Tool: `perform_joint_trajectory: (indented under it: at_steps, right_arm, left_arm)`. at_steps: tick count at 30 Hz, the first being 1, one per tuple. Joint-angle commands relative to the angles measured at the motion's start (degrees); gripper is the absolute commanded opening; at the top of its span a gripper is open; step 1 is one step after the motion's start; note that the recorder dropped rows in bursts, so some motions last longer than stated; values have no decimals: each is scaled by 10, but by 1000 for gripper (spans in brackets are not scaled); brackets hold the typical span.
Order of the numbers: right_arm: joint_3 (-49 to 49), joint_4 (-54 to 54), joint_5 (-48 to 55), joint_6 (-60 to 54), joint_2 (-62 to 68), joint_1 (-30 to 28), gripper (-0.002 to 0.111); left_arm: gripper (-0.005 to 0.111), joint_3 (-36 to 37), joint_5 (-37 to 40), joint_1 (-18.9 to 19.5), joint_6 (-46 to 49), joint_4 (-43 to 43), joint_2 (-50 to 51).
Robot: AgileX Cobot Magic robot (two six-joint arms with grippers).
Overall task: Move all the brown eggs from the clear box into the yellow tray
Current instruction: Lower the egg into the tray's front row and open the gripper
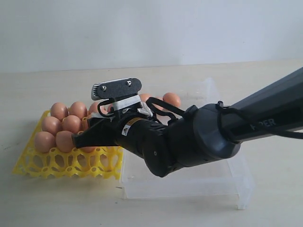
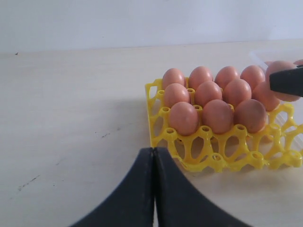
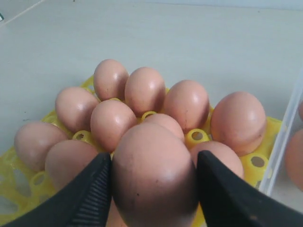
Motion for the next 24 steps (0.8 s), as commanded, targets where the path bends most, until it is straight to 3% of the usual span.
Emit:
perform_joint_trajectory:
  at_steps: [1, 24]
  right_arm:
    - [2, 2, -12, 2, 12, 0, 0]
    - [-8, 2, -6, 2, 21, -8, 0]
  left_arm:
    - [0, -2, -6, 1, 0, -1, -3]
    - [0, -2, -6, 1, 0, -1, -3]
